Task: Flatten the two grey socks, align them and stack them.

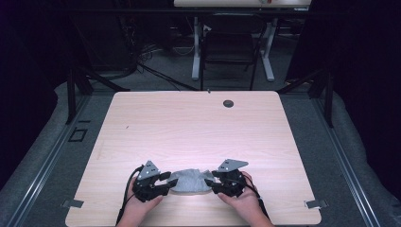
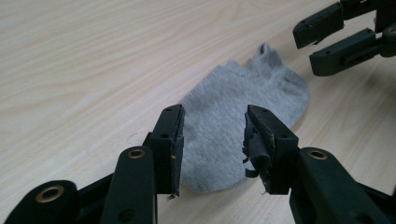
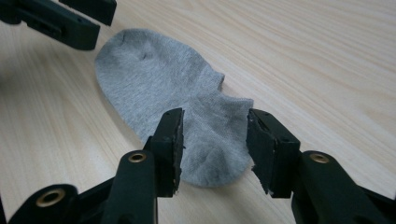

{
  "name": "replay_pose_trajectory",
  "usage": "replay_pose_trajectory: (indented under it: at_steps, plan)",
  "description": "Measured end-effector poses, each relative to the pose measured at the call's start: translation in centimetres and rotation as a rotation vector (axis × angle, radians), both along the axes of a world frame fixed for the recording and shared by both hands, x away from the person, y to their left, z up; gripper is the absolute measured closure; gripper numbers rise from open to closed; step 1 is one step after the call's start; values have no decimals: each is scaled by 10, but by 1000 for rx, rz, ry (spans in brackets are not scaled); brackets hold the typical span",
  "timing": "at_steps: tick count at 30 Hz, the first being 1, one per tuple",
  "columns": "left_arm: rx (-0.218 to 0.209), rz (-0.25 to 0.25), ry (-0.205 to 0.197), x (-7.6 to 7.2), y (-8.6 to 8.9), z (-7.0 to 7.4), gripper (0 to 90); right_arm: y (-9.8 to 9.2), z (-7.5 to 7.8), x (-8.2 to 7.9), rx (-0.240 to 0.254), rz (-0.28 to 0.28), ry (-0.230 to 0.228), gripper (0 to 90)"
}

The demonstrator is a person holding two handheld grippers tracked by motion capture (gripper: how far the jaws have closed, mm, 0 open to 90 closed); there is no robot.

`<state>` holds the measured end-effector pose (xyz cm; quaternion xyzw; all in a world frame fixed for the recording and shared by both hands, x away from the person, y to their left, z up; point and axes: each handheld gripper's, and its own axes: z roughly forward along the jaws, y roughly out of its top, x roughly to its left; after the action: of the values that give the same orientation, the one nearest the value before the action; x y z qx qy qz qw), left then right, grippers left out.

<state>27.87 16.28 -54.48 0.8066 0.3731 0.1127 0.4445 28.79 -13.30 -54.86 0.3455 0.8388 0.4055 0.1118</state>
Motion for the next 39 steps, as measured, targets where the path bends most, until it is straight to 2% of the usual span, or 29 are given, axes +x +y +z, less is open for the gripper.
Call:
replay_pose_trajectory:
  at_steps: [2, 6, 10, 13, 15, 21, 24, 28, 32, 34, 39]
  plan:
    - [-4, 9, -14, -1, 6, 5, 561, -4, 4, -2, -8, 0, -6, 546]
    - [-26, 36, -9, -4, 17, 10, 544, -13, 12, -6, 9, -15, -18, 521]
    - [-23, 49, 7, -9, 27, 10, 529, -21, 19, -10, -15, -24, 10, 495]
    - [-8, 54, 9, -14, 32, 10, 498, -25, 20, -15, -29, -32, 10, 481]
    - [0, 63, 2, -17, 35, 10, 485, -27, 19, -18, -33, -38, 16, 465]
    - [21, 71, 16, -22, 42, 4, 478, -33, 14, -25, -52, -49, 17, 445]
    - [39, 69, 16, -22, 43, 1, 479, -37, 11, -26, -46, -52, 10, 444]
    - [40, 75, 34, -21, 44, -5, 481, -41, 7, -26, -33, -56, -10, 445]
    - [93, 75, 19, -20, 44, -12, 486, -43, 1, -26, -38, -45, -15, 451]
    - [103, 76, 22, -19, 43, -15, 486, -43, -2, -26, -29, -45, -11, 455]
    - [104, 72, 36, -17, 41, -19, 486, -42, -10, -24, -45, -43, -5, 459]
